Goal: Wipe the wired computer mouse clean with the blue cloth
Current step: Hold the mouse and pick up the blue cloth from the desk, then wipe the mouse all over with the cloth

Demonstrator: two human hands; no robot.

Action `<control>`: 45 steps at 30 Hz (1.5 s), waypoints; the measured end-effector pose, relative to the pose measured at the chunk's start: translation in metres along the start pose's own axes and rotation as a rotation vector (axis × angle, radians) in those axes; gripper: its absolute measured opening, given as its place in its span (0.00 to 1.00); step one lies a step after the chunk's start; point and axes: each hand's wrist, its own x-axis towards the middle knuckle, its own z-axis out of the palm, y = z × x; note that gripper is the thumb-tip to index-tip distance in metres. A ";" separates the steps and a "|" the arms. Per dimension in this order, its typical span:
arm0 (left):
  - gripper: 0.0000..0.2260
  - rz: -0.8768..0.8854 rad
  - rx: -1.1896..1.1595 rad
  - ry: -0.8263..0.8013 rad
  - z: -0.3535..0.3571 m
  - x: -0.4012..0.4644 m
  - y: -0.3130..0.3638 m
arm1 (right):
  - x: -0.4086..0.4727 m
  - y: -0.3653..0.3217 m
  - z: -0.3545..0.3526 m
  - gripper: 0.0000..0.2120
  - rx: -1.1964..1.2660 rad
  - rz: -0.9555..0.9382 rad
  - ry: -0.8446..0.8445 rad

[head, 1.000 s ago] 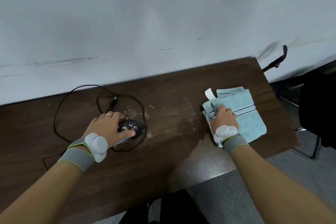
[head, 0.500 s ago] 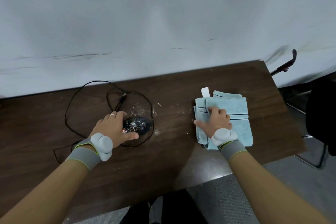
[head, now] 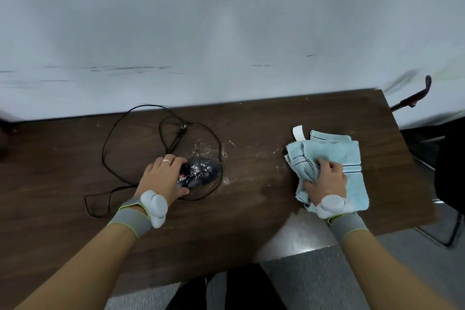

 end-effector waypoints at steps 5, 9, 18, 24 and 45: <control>0.32 0.031 -0.031 0.050 0.007 0.001 -0.001 | -0.003 -0.004 0.000 0.23 -0.049 -0.064 -0.040; 0.32 0.076 -0.080 0.069 0.012 0.003 0.010 | -0.005 -0.034 0.001 0.24 0.096 -0.169 -0.161; 0.31 0.126 -0.117 0.124 0.019 0.001 0.004 | -0.037 -0.124 0.014 0.24 0.278 -0.562 -0.216; 0.28 0.130 -0.122 0.131 0.023 0.002 0.000 | -0.057 -0.130 0.048 0.26 0.075 -0.708 -0.168; 0.29 0.158 -0.164 0.142 0.023 0.000 -0.003 | -0.059 -0.132 0.038 0.26 -0.014 -0.668 -0.045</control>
